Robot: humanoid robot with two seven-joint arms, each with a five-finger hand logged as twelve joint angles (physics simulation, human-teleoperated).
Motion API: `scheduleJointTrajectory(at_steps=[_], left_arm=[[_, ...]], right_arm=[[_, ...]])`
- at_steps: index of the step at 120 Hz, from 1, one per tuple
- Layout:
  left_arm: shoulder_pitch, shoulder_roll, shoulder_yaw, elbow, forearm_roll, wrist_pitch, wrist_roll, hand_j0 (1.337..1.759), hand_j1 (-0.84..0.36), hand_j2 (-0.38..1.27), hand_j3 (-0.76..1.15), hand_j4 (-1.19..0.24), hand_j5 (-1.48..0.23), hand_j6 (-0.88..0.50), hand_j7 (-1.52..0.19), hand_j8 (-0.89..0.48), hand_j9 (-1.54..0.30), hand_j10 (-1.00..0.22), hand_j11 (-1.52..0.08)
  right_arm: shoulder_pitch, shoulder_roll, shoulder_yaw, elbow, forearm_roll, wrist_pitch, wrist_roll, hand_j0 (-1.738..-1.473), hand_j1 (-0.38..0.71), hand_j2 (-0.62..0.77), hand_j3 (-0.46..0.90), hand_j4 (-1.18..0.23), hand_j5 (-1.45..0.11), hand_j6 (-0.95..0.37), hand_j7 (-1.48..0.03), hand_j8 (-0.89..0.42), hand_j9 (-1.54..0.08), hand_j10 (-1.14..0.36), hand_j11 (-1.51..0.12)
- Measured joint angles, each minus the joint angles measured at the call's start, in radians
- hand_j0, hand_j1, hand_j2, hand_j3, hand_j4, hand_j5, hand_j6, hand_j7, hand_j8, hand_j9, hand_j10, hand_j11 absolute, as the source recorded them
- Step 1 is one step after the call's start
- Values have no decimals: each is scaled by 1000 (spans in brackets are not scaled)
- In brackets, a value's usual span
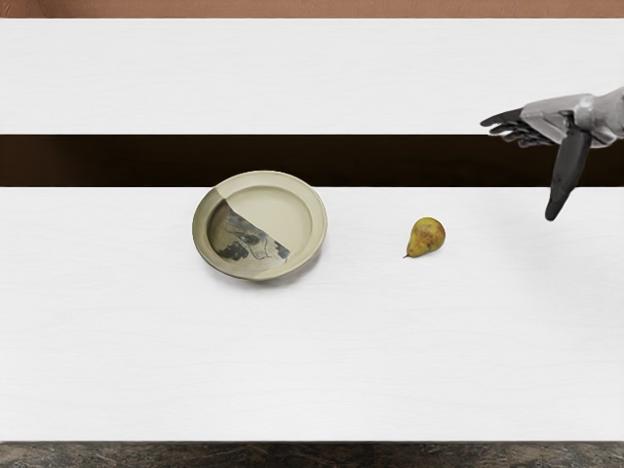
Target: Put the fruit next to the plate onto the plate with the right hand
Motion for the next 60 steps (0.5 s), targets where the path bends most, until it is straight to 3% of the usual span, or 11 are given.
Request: scheduleJointTrajectory(at_steps=[24, 41, 60], left_arm=[[0, 0, 0, 0, 0, 0, 0, 1658, 325, 4, 0, -21, -27, -21, -27, -21, -27, -21, -27], [0, 0, 0, 0, 0, 0, 0, 1658, 325, 4, 0, -21, -27, -21, -27, -21, -26, -21, -26], [0, 0, 0, 0, 0, 0, 0, 1658, 325, 4, 0, -21, -27, -21, -27, -21, -27, -21, -26]], right_arm=[[22, 13, 6, 7, 15, 0, -10, -1658, -349, 0, 0, -5, -1, -7, 0, -5, 0, -4, 0], [57, 36, 19, 15, 25, 0, -126, -1658, -349, 0, 0, -5, -1, -6, 0, -5, 0, -3, 0], [69, 94, 50, 73, 21, 0, -171, -1658, -349, 0, 0, -4, -1, -6, 0, -4, 0, -3, 0]])
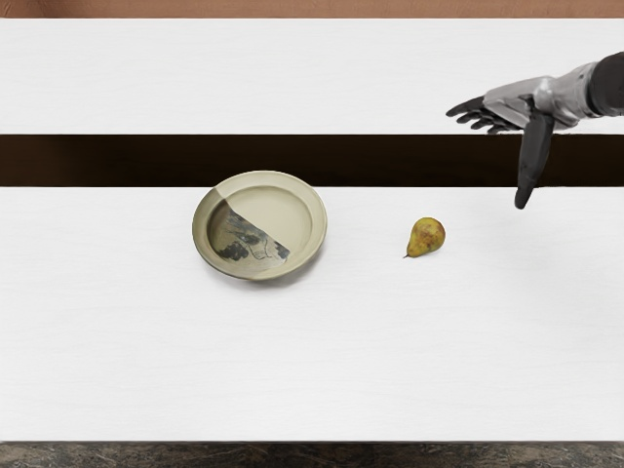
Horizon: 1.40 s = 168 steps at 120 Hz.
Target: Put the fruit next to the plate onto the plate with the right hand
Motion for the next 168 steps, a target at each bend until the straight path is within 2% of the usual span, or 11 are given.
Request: scheduleJointTrajectory(at_steps=[15, 29, 39, 50, 77, 126, 168], left_arm=[[0, 0, 0, 0, 0, 0, 0, 1658, 325, 4, 0, -21, -27, -21, -26, -21, -26, -21, -26], [0, 0, 0, 0, 0, 0, 0, 1658, 325, 4, 0, -21, -27, -21, -27, -21, -26, -21, -26], [0, 0, 0, 0, 0, 0, 0, 1658, 325, 4, 0, -21, -27, -21, -27, -21, -26, -21, -26], [0, 0, 0, 0, 0, 0, 0, 1658, 325, 4, 0, -21, -27, -21, -27, -21, -26, -21, -26], [0, 0, 0, 0, 0, 0, 0, 1658, 325, 4, 0, -21, -27, -21, -27, -21, -27, -21, -26], [0, 0, 0, 0, 0, 0, 0, 1658, 325, 4, 0, -21, -27, -21, -27, -21, -27, -21, -26], [0, 0, 0, 0, 0, 0, 0, 1658, 325, 4, 0, -21, -27, -21, -27, -21, -27, -21, -26]], right_arm=[[1, 14, 10, 138, -88, 0, -9, -1658, -349, 0, 0, -4, -1, -5, 0, -4, 0, -3, 0], [-10, 18, 12, 220, -167, 0, -11, -1658, -349, 0, 0, -3, 0, -5, 0, -4, 0, -3, 0], [-51, 21, 9, 278, -216, 0, -12, -1658, -349, 0, 0, -3, 0, -4, 0, -3, 0, -2, 0], [-116, 43, 6, 307, -295, -21, -12, -1658, -349, 0, 0, -3, 0, -4, 0, -3, 0, -2, 0], [-205, 80, 0, 324, -426, -167, -12, -1658, -349, 1, 0, -3, 0, -5, 0, -3, 0, -2, 0], [-297, 172, -3, 311, -592, -320, -12, -1658, -349, 1, 0, -3, 0, -4, 0, -3, 0, -2, 0], [-353, 195, -4, 270, -663, -391, -12, -1658, -271, -12, 0, -69, -86, -71, -85, -69, -86, -68, -86]])
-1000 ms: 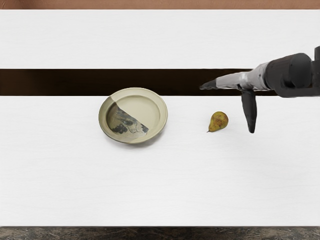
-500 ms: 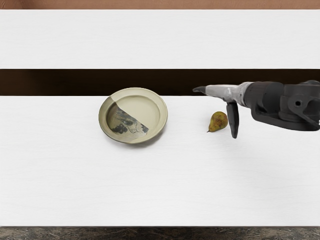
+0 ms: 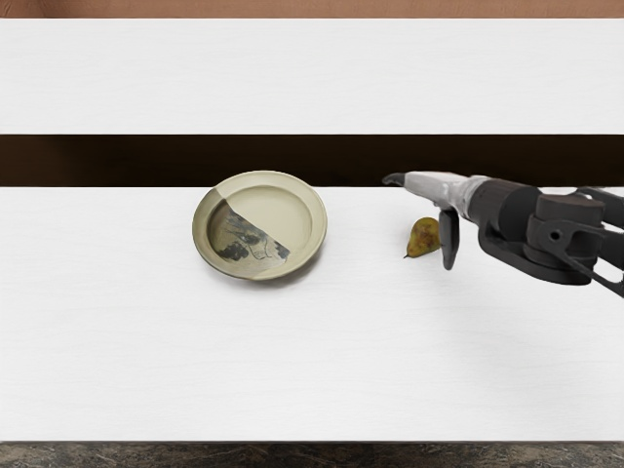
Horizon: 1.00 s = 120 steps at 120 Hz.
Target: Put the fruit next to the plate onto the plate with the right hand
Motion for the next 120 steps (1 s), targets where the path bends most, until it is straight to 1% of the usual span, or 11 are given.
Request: scheduleJointTrajectory(at_steps=[44, 70, 96, 120], left_arm=[[0, 0, 0, 0, 0, 0, 0, 1658, 325, 4, 0, -21, -27, -21, -27, -21, -27, -21, -26], [0, 0, 0, 0, 0, 0, 0, 1658, 325, 4, 0, -21, -27, -21, -26, -21, -26, -21, -26], [0, 0, 0, 0, 0, 0, 0, 1658, 325, 4, 0, -21, -26, -21, -26, -21, -26, -21, -26], [0, 0, 0, 0, 0, 0, 0, 1658, 325, 4, 0, -21, -27, -21, -26, -21, -26, -21, -26]], right_arm=[[-19, 27, -32, -38, -23, -42, 0, -1658, -172, -28, 0, -152, -194, -154, -194, -153, -194, -152, -194], [-36, 33, -36, -57, -35, -57, 0, -1658, -131, -35, 0, -187, -239, -189, -238, -188, -239, -186, -239], [-45, 49, -47, -65, -59, -88, 0, -1658, -107, -38, 0, -206, -264, -208, -263, -207, -264, -206, -264], [-45, 53, -60, -73, -64, -96, 0, -1658, -49, -48, 0, -255, -327, -257, -327, -256, -327, -254, -327]])
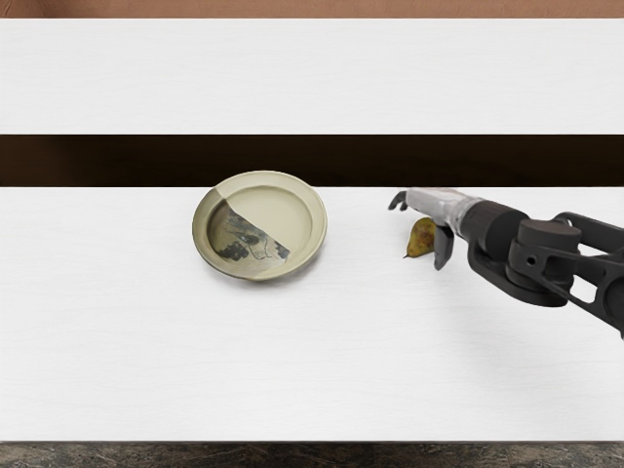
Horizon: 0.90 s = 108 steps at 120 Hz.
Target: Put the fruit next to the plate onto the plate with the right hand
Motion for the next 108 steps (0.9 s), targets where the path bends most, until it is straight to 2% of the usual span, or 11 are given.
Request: scheduleJointTrajectory(at_steps=[48, 77, 96, 108], left_arm=[[0, 0, 0, 0, 0, 0, 0, 1658, 325, 4, 0, -21, -27, -21, -26, -21, -26, -21, -26], [0, 0, 0, 0, 0, 0, 0, 1658, 325, 4, 0, -21, -27, -21, -27, -21, -26, -21, -26], [0, 0, 0, 0, 0, 0, 0, 1658, 325, 4, 0, -21, -27, -21, -27, -21, -27, -21, -26], [0, 0, 0, 0, 0, 0, 0, 1658, 325, 4, 0, -21, -27, -21, -27, -21, -27, -21, -27]], right_arm=[[-2, 2, -7, -21, 1, -1, 0, -1658, 2, -56, 0, -297, -382, -299, -382, -297, -382, -296, -382], [-3, 2, -8, -22, 1, -1, 0, -1658, 135, -78, 0, -408, -527, -409, -526, -408, -527, -407, -527], [-7, 2, -7, -22, 1, -2, 0, -1658, 218, -68, 0, -483, -616, -482, -619, -404, -622, -479, -622], [-8, 2, -7, -22, 0, -1, -1, -1655, 251, -13, -1, -529, -685, -454, -683, -369, -693, -524, -692]])
